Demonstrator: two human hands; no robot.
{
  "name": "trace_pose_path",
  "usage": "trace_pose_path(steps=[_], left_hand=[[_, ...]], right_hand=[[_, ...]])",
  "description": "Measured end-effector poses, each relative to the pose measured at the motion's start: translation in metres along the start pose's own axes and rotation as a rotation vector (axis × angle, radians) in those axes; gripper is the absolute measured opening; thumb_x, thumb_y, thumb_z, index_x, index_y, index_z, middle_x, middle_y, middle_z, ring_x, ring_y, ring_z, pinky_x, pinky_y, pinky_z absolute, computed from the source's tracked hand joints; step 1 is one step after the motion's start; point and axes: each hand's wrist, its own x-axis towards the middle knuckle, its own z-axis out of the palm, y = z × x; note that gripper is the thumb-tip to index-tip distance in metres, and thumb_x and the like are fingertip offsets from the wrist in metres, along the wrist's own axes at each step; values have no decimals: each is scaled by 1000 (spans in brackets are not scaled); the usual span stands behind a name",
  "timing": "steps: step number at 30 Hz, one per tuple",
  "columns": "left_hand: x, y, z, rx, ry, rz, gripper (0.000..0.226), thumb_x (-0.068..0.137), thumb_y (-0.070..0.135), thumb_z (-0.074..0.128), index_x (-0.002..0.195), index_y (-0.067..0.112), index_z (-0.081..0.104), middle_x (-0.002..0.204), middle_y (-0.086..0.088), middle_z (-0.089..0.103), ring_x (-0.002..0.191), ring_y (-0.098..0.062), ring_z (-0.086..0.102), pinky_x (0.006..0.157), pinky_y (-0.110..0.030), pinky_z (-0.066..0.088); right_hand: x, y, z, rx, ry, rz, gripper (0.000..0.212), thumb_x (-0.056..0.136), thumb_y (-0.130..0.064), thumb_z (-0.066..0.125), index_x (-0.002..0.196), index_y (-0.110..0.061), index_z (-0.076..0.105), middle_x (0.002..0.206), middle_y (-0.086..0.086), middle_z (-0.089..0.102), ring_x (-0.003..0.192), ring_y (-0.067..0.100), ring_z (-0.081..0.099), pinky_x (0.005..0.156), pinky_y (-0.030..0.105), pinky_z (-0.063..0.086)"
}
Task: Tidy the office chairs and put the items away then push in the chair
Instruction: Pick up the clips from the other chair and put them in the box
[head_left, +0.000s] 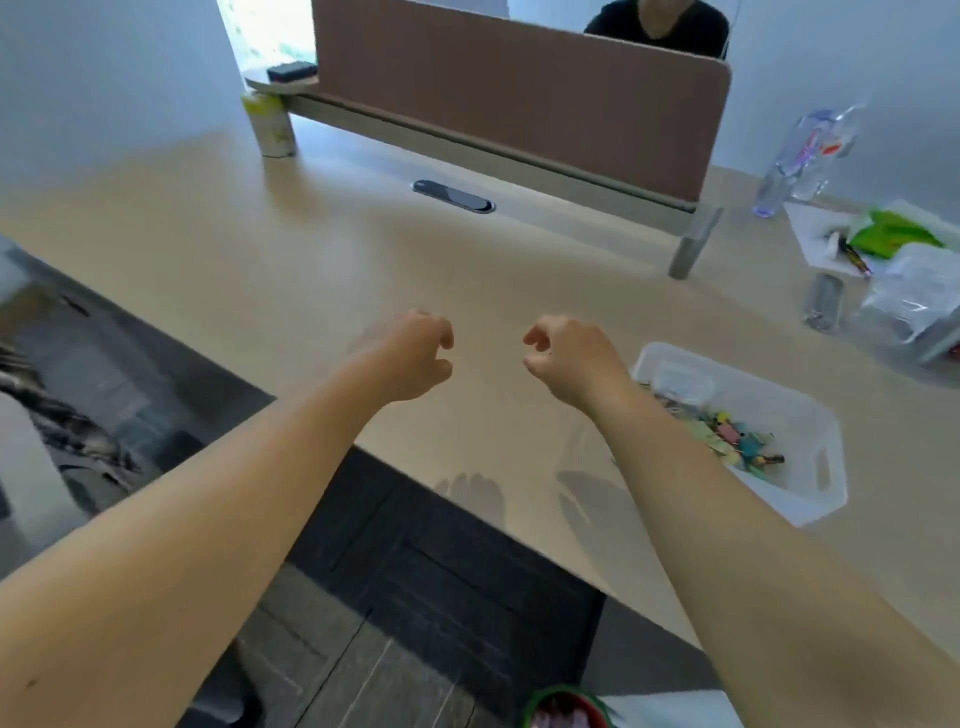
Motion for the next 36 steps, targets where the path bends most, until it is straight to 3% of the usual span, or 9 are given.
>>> trace_pose_path(steps=[6,11,18,22,24,27,28,31,36], left_hand=[[-120,-136,-11,-90,12,-236,39,94,23,45,131,11,45,138,-9,48,122,-27,49,97,-36,42],[-235,-247,1,-139,28,-511,36,91,23,50,125,11,51,132,-8,53,117,-29,52,89,-35,44],[-361,-362,35,-273,57,-872,33,89,22,54,120,10,56,131,-12,55,118,-30,52,95,-34,43],[-397,-413,69,-357,21,-1009,39,90,25,54,127,11,50,140,-11,48,123,-28,50,102,-40,44],[-402,-439,88,-397,-4,-1061,40,91,25,53,129,11,49,137,-9,49,121,-27,50,100,-40,44],[-395,-480,114,-449,-16,-1125,41,91,25,53,129,12,48,136,-9,48,120,-28,51,99,-40,44],[-390,-494,122,-468,-19,-1143,41,90,25,54,129,12,48,136,-10,48,120,-28,50,100,-40,44],[-370,-536,145,-520,-42,-1191,44,90,25,54,131,12,46,140,-10,45,125,-29,46,101,-38,41],[-336,-598,181,-589,-26,-1232,48,88,20,57,133,10,45,139,-14,44,127,-31,42,105,-38,38]], right_hand=[[-34,-136,74,62,-149,-192,31,91,-16,51,121,-8,57,123,12,61,111,28,55,93,35,45],[-79,-247,149,123,-296,-361,30,92,-13,51,120,-7,57,122,12,60,110,28,55,95,37,46],[-113,-368,244,32,-486,-521,28,92,-11,49,118,-8,58,121,11,61,108,30,57,93,38,48],[-112,-415,307,-79,-588,-594,30,91,-10,49,120,-7,57,125,13,57,111,32,57,94,40,50],[-105,-434,339,-142,-646,-597,26,88,-3,47,110,0,60,121,15,56,108,37,58,90,43,51],[-87,-458,391,-185,-681,-622,18,82,1,45,69,-5,57,97,15,50,96,38,56,72,37,46],[-80,-465,408,-200,-697,-635,17,82,0,46,71,-6,58,98,15,49,94,37,55,72,37,46],[-52,-483,460,-230,-735,-631,27,86,-4,50,112,-4,58,119,15,50,105,35,54,89,44,51],[-23,-501,537,-290,-793,-658,36,85,-9,52,121,-6,52,122,14,49,109,36,50,80,40,49]])
